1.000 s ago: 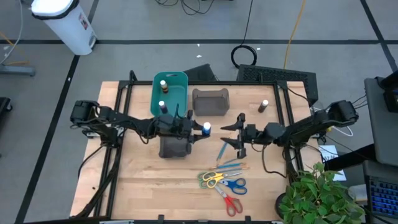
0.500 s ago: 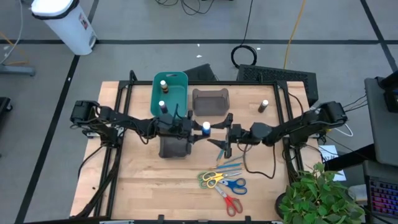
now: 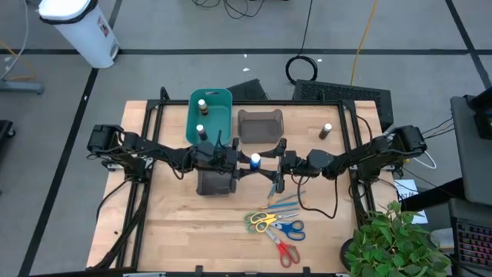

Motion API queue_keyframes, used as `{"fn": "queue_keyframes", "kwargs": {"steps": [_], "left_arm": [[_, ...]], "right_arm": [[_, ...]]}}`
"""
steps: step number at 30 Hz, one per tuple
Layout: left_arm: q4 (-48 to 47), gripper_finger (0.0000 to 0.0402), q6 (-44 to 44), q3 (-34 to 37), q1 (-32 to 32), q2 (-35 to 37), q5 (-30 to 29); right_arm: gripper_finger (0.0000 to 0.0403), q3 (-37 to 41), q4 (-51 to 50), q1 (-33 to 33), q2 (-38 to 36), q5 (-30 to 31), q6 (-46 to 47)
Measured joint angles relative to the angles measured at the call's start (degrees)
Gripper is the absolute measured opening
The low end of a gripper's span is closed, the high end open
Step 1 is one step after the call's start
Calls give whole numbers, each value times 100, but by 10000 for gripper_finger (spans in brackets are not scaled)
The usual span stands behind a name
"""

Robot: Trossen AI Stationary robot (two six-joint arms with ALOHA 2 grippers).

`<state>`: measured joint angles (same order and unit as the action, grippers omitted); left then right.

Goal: Pick & Place Paint Supplies
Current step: Put the blue paint bottle into the blue bin

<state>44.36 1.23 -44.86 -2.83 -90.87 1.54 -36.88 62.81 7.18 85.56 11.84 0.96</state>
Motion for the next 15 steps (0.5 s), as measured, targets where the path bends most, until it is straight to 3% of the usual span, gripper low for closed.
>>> {"fn": "queue_keyframes", "kwargs": {"steps": [15], "left_arm": [[-89,119,-2,2,-2,7,-50]], "right_arm": [[114,-228,-57,0,234,-300,-183]]}}
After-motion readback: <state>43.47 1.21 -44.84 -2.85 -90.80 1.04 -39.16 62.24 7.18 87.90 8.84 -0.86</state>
